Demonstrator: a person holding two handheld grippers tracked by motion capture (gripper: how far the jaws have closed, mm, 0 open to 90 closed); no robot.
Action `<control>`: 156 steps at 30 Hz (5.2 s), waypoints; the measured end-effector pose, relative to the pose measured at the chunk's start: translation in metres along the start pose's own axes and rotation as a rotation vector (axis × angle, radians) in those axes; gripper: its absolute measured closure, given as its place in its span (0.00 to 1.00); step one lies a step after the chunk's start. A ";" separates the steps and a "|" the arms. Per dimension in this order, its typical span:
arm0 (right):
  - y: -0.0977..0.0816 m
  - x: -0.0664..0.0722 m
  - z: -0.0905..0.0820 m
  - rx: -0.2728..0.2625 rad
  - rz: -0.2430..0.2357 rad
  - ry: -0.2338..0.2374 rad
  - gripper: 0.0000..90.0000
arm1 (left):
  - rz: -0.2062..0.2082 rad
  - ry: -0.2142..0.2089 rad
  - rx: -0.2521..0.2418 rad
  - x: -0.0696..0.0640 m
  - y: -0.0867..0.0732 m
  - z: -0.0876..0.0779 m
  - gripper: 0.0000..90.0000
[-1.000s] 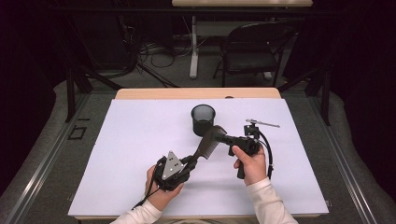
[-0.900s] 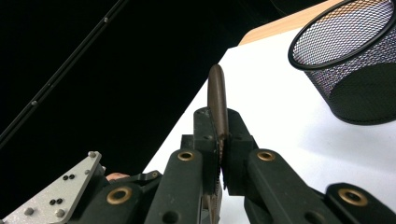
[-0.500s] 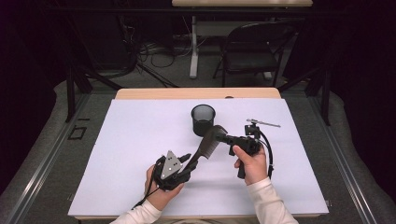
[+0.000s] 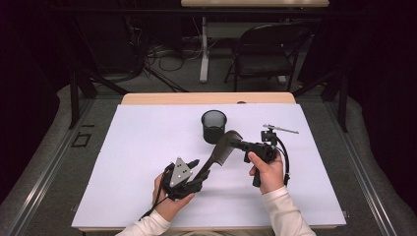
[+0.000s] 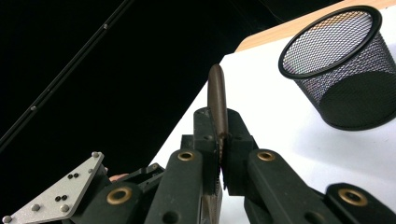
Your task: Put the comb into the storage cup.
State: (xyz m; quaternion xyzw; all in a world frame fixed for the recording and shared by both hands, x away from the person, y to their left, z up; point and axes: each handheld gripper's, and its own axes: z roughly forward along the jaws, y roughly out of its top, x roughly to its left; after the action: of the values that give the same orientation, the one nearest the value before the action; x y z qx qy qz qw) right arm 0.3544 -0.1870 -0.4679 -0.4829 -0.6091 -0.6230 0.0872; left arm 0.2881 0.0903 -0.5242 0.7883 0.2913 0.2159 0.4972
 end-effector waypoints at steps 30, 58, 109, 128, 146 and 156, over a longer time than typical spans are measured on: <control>0.011 -0.007 -0.021 -0.076 -0.038 -0.041 0.97 | -0.067 -0.034 -0.011 0.025 0.011 -0.003 0.39; 0.019 -0.005 -0.040 -0.167 -0.091 -0.108 0.97 | -0.141 0.103 0.054 0.060 0.013 -0.018 0.25; 0.100 0.024 -0.041 -0.180 -0.191 -0.263 0.97 | -0.216 0.098 -0.022 0.084 0.012 -0.042 0.18; 0.129 0.031 -0.021 -0.181 -0.175 -0.297 0.97 | -0.220 0.098 -0.020 0.084 0.011 -0.041 0.18; 0.143 0.024 0.002 -0.217 -0.118 -0.330 0.97 | -0.223 0.101 -0.019 0.085 0.011 -0.041 0.18; 0.150 0.025 0.016 -0.228 -0.127 -0.389 0.97 | -0.223 0.100 -0.018 0.085 0.011 -0.041 0.18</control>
State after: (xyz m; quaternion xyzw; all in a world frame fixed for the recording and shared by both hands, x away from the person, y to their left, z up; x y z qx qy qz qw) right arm 0.4540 -0.1980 -0.3528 -0.5615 -0.5692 -0.5871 -0.1264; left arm 0.3276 0.1714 -0.4932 0.7347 0.3998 0.2010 0.5100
